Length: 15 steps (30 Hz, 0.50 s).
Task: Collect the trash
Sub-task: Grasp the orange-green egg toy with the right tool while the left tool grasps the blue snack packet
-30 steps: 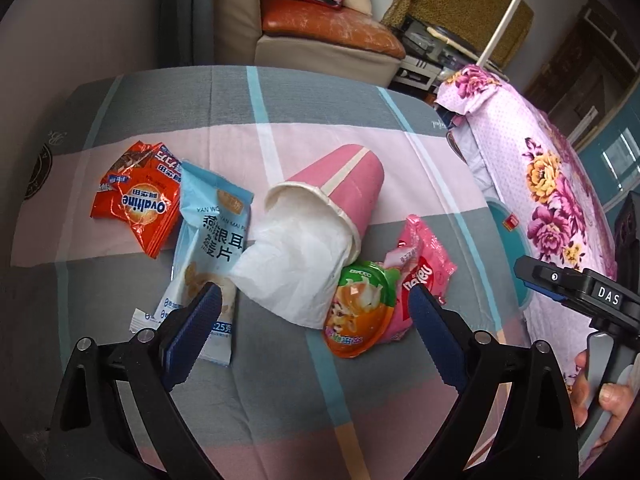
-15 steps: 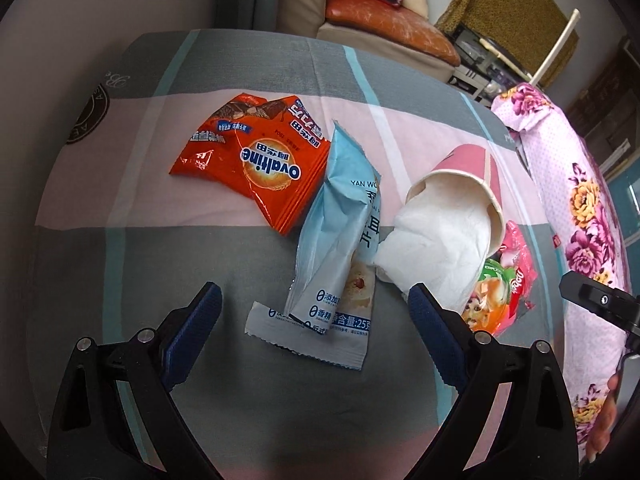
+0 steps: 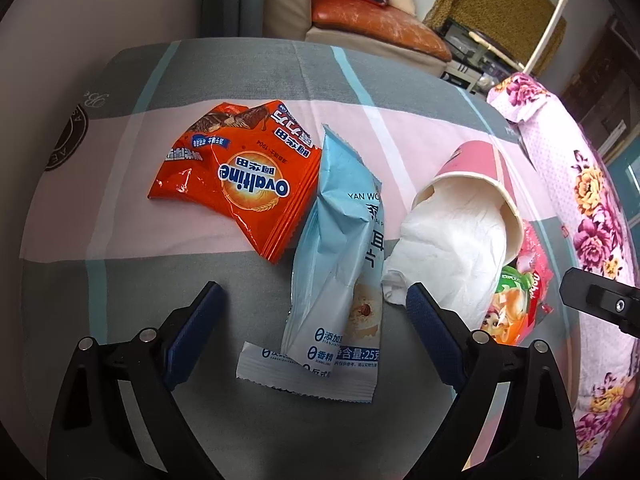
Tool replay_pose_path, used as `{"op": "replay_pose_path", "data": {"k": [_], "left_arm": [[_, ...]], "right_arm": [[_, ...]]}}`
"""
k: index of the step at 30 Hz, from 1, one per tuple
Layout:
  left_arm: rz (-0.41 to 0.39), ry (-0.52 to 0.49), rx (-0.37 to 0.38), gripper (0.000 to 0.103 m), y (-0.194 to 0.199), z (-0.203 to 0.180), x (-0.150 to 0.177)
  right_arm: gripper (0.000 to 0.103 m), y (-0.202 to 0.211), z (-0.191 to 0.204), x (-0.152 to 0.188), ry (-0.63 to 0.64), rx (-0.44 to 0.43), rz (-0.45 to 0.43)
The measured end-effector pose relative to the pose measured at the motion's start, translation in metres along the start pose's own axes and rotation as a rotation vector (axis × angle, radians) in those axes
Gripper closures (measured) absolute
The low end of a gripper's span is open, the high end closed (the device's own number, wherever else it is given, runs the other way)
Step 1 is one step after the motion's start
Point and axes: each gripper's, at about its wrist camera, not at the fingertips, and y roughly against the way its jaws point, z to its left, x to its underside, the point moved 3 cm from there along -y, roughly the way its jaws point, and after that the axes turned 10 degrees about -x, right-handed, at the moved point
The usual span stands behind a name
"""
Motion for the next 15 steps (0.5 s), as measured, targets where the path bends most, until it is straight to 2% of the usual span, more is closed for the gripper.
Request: {"op": "replay_pose_path", "data": {"k": [2, 4, 5, 7, 11, 15], "left_arm": [[-0.015, -0.009, -0.017, 0.027, 0.001, -0.002, 0.000], [-0.023, -0.005, -0.015, 0.044, 0.003, 0.000, 0.001], [-0.022, 0.000, -0.006, 0.046, 0.004, 0.002, 0.002], [-0.016, 0.019, 0.016, 0.058, 0.006, 0.009, 0.004], [0.007, 0.051, 0.069, 0.060, 0.010, 0.021, 0.012], [0.022, 0.047, 0.086, 0.060, 0.014, 0.026, 0.019]], "right_arm": [[0.031, -0.002, 0.003, 0.000, 0.006, 0.001, 0.001], [0.031, -0.005, 0.007, 0.001, 0.013, -0.001, 0.005], [0.031, -0.007, 0.009, 0.001, 0.018, -0.001, 0.007], [0.033, -0.009, 0.013, 0.002, 0.032, 0.004, 0.007], [0.050, -0.015, 0.023, 0.005, 0.088, 0.027, 0.020], [0.052, -0.030, 0.024, 0.010, 0.103, 0.049, 0.050]]}}
